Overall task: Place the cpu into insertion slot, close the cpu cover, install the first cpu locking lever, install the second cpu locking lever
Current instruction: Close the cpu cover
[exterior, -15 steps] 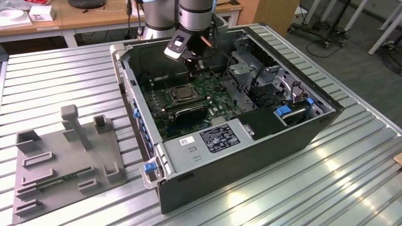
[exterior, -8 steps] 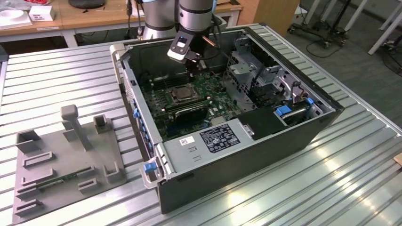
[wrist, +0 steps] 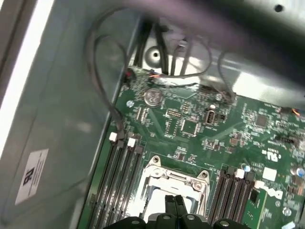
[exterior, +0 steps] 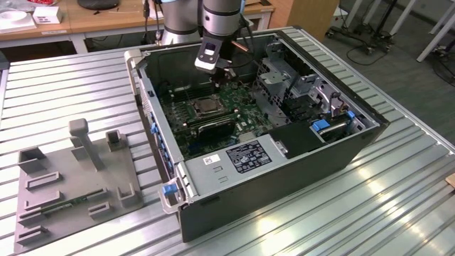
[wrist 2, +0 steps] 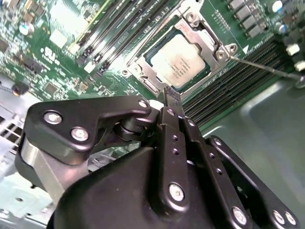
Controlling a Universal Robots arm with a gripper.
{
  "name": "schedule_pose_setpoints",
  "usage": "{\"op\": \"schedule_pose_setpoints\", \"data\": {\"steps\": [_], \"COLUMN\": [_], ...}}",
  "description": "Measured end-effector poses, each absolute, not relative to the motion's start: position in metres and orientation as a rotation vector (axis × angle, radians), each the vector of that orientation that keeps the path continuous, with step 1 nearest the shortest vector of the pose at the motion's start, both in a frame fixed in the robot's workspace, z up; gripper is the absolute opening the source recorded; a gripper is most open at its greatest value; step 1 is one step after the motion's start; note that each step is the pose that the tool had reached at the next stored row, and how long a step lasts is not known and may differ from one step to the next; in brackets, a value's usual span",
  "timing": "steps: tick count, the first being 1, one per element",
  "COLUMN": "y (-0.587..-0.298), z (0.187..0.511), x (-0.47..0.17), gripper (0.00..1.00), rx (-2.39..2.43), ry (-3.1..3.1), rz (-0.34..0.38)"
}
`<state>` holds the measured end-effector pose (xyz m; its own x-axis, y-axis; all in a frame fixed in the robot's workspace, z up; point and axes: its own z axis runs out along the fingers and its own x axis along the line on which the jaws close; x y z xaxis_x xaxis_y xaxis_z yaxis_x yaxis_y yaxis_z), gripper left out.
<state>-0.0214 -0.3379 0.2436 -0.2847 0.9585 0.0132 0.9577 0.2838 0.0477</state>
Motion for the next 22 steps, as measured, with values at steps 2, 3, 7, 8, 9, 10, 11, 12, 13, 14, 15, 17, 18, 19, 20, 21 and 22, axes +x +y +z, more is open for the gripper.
{"op": "schedule_pose_setpoints", "data": {"steps": [2, 3, 7, 8, 9, 10, 11, 12, 13, 14, 15, 17, 18, 19, 20, 21, 22], "y": [-0.3379, -0.3380, -0.3379, -0.3379, -0.3379, -0.3379, -0.3379, -0.3379, -0.3379, -0.3379, -0.3379, -0.3379, -0.3379, -0.3379, -0.3379, -0.3379, -0.3379], "z": [0.2435, 0.2435, 0.2435, 0.2435, 0.2435, 0.2435, 0.2434, 0.2434, 0.2434, 0.2433, 0.2433, 0.2431, 0.2431, 0.2430, 0.2429, 0.2429, 0.2429], "x": [-0.0216, -0.0217, -0.0218, -0.0219, -0.0219, -0.0219, -0.0219, -0.0219, -0.0220, -0.0219, -0.0219, -0.0219, -0.0219, -0.0220, -0.0220, -0.0220, -0.0220], "gripper": [0.11, 0.11, 0.11, 0.11, 0.11, 0.11, 0.11, 0.11, 0.11, 0.11, 0.11, 0.11, 0.11, 0.11, 0.11, 0.11, 0.11], "rx": [1.830, 1.828, 1.828, 1.828, 1.828, 1.824, 1.815, 1.801, 1.781, 1.759, 1.738, 1.695, 1.675, 1.657, 1.637, 1.613, 1.589], "ry": [2.530, 2.532, 2.531, 2.531, 2.532, 2.534, 2.541, 2.552, 2.566, 2.581, 2.596, 2.625, 2.639, 2.650, 2.663, 2.678, 2.693], "rz": [0.071, 0.070, 0.070, 0.070, 0.070, 0.070, 0.071, 0.071, 0.071, 0.071, 0.071, 0.072, 0.072, 0.072, 0.072, 0.072, 0.073]}}
